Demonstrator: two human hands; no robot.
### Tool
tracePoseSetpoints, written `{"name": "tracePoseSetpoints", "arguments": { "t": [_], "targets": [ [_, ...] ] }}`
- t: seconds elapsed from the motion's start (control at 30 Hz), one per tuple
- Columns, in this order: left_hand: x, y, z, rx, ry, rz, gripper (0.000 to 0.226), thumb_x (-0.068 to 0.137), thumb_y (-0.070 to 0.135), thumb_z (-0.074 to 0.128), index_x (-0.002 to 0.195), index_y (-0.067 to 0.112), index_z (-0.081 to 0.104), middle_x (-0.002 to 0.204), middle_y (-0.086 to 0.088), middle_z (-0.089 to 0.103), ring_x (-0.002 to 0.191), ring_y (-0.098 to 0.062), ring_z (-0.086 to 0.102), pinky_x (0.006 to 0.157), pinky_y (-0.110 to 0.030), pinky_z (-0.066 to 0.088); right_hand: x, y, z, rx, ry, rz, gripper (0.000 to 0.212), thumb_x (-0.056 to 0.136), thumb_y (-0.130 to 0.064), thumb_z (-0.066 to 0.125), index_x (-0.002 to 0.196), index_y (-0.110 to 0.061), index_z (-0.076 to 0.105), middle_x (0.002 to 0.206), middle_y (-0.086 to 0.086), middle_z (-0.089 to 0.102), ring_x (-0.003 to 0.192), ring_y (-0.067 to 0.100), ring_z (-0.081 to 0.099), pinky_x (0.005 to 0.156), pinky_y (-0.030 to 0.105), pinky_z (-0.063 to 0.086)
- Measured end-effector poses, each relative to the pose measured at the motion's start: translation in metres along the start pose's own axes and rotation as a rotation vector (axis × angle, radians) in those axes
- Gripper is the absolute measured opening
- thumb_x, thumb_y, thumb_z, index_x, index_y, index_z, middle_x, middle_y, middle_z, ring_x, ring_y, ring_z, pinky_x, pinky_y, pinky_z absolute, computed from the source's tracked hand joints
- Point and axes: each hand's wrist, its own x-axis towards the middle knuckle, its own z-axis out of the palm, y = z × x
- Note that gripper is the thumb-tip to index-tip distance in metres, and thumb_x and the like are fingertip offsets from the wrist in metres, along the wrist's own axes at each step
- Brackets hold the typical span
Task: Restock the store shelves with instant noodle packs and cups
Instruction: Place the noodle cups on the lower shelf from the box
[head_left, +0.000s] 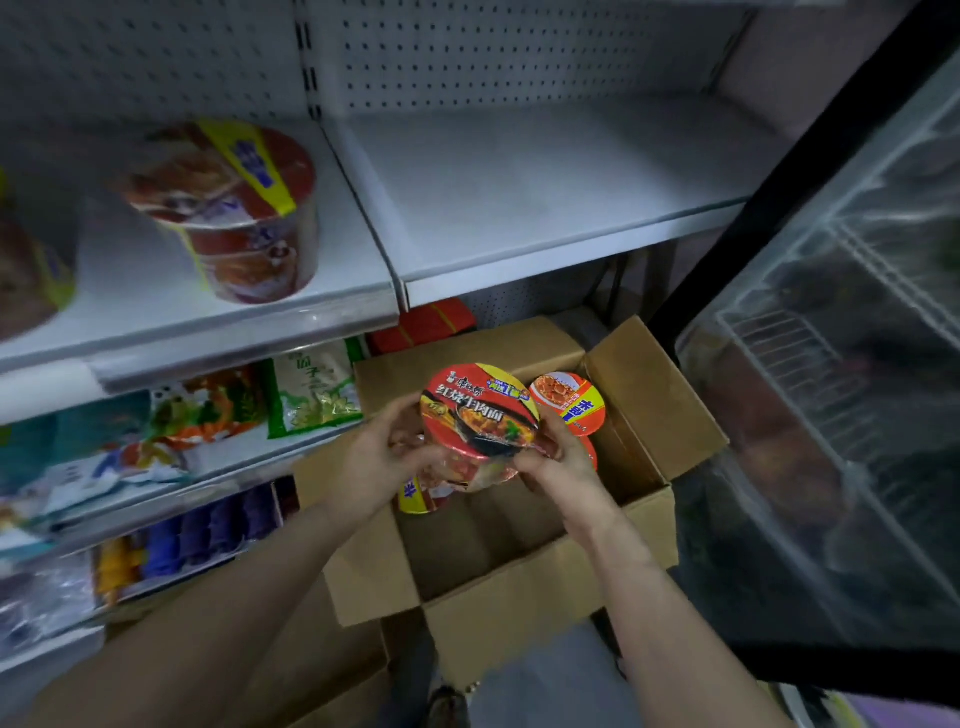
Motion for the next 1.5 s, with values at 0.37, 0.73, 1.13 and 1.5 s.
{"name": "tracePoseSetpoints", "arguments": {
  "t": [0.37,0.73,1.13,1.5],
  "targets": [
    [-0.110,0.067,-0.124,-0.171,0.111,0.085,0.069,0.070,0.061,0.078,0.125,0.029,0.051,0.120,0.012,0.061,0.112,-0.009,0.062,0.098,-0.031,0.049,-0.110,-0.088,0.102,0.058,-0.112,-0.246,0.055,0.084,-0.032,0.074,0.135,-0.024,0.056,0.126,0.001,0.068,0.117,0.021,0.064,0.102,0.045,0.050],
    [-0.194,0.090,-0.237,-0.448,0.293,0.038,0.022,0.098,0.029,0.058,0.116,0.037,0.048,0.118,-0.005,0.065,0.099,-0.022,0.066,0.067,-0.038,0.057,-0.167,-0.143,0.229,0.130,-0.139,-0.318,0.030,0.097,-0.028,0.061,0.122,-0.014,0.057,0.112,0.001,0.070,0.098,0.013,0.069,0.074,0.020,0.054],
    [-0.266,0.082,-0.293,-0.481,0.671,0.051,0.051,0.093,0.024,0.065,0.139,0.015,0.047,0.128,0.000,0.059,0.097,-0.009,0.067,0.067,-0.029,0.059,-0.173,-0.179,0.325,-0.064,-0.417,-0.456,0.031,0.097,-0.039,0.060,0.120,-0.019,0.055,0.117,-0.002,0.065,0.104,0.014,0.065,0.079,0.027,0.052],
    [-0.309,0.052,-0.338,-0.489,0.772,0.059,0.059,0.088,0.029,0.071,0.139,0.016,0.045,0.129,-0.002,0.062,0.100,-0.011,0.068,0.063,-0.026,0.056,-0.193,-0.167,0.384,-0.171,-0.638,-0.513,0.048,0.087,-0.026,0.075,0.128,-0.022,0.052,0.122,-0.009,0.062,0.111,0.005,0.060,0.086,0.021,0.049]
  ]
}}
